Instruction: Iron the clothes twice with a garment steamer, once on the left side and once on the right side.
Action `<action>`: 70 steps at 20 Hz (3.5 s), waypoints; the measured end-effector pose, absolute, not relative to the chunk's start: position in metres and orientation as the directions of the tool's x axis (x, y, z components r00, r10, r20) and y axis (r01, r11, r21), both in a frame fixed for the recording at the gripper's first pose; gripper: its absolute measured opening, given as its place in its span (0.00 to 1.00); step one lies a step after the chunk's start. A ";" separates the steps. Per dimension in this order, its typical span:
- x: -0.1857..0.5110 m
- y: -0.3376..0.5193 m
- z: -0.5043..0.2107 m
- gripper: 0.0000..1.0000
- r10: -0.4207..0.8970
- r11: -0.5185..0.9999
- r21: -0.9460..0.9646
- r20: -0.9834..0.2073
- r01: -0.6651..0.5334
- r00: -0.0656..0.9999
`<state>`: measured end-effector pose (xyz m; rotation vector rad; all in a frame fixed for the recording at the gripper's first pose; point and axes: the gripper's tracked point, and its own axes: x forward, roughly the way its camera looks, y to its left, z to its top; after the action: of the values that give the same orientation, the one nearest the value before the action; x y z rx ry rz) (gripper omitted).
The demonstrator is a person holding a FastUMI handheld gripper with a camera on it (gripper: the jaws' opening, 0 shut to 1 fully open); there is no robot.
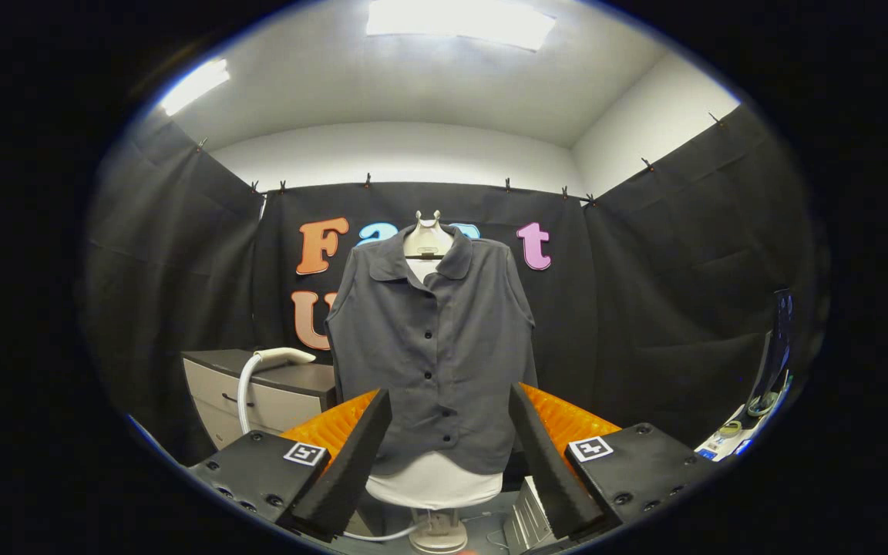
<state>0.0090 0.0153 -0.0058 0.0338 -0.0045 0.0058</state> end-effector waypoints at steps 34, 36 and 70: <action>0.221 0.343 0.074 0.98 0.384 0.916 0.159 -0.074 -0.369 0.921; 0.263 0.395 0.069 0.98 0.425 0.900 0.160 -0.116 -0.405 0.898; 0.468 0.543 -0.214 0.50 0.249 0.958 0.092 -0.736 -0.272 0.630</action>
<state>0.4681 0.5432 -0.2138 -0.0290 0.8384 0.2983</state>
